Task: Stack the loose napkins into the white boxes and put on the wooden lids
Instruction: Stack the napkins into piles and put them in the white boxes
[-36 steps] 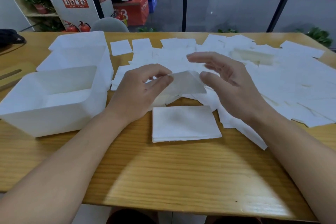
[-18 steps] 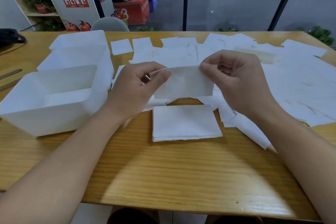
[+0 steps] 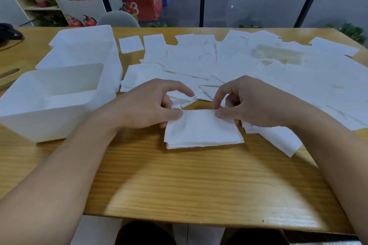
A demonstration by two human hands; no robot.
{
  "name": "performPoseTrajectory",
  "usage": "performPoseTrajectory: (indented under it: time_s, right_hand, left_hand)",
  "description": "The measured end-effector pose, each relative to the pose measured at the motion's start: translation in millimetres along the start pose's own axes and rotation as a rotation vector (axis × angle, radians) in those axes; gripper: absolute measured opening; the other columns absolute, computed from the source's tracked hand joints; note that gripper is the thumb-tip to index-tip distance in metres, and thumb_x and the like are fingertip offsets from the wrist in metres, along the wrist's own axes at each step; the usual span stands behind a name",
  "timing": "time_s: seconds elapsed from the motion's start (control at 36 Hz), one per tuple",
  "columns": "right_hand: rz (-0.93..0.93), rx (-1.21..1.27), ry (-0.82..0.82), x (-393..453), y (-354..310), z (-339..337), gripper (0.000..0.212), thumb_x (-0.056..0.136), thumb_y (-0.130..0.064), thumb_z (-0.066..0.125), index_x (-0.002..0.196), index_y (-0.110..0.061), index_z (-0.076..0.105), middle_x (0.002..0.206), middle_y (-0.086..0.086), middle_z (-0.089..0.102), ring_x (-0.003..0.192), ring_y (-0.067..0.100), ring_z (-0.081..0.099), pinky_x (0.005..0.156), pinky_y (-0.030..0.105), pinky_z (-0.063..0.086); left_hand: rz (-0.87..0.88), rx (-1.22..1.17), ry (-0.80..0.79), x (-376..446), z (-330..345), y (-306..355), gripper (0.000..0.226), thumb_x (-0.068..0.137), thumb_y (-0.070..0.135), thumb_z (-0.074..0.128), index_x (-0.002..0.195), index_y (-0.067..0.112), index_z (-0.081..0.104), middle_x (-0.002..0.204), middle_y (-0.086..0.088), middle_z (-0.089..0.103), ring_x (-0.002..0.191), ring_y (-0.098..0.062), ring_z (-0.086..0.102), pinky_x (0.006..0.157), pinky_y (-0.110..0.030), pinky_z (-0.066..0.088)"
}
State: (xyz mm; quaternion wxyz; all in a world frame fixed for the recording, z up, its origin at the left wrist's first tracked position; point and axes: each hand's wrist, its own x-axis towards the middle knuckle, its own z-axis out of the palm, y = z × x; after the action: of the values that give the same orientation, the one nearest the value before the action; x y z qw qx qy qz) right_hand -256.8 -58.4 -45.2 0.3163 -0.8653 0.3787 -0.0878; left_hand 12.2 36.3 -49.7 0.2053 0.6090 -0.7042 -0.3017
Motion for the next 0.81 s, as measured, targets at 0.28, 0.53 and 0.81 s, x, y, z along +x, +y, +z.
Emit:
performPoseTrajectory:
  time_s: [0.28, 0.53, 0.81]
  right_hand:
    - [-0.033, -0.008, -0.020, 3.2, 5.6, 0.7, 0.005, 0.100, -0.028, 0.075, 0.096, -0.030, 0.076, 0.067, 0.007, 0.064, 0.055, 0.006, 0.061, 0.054, 0.020, 0.047]
    - [-0.152, -0.057, 0.226, 6.1, 9.3, 10.2, 0.008, 0.091, -0.042, 0.083, 0.095, -0.039, 0.077, 0.086, -0.015, 0.071, 0.073, 0.005, 0.060, 0.063, 0.015, 0.047]
    - [-0.166, -0.046, 0.248, 9.5, 10.9, 18.3, 0.004, 0.095, -0.037, 0.080, 0.099, -0.035, 0.078, 0.083, -0.016, 0.070, 0.075, 0.006, 0.063, 0.064, 0.016, 0.048]
  left_hand:
    - [0.015, 0.007, 0.206, 7.3, -0.5, -12.8, 0.025, 0.102, 0.030, 0.073, 0.122, 0.044, 0.070, 0.061, 0.000, 0.066, 0.056, -0.011, 0.056, 0.069, -0.022, 0.046]
    - [0.131, 0.281, 0.394, 26.2, 13.8, -29.5, 0.011, 0.096, 0.038, 0.080, 0.107, 0.034, 0.080, 0.105, 0.019, 0.068, 0.101, -0.004, 0.060, 0.091, -0.033, 0.052]
    - [0.184, 0.550, 0.382, 39.7, 19.5, -27.7, 0.016, 0.108, 0.030, 0.062, 0.099, 0.027, 0.074, 0.100, 0.014, 0.066, 0.098, -0.009, 0.052, 0.084, -0.033, 0.048]
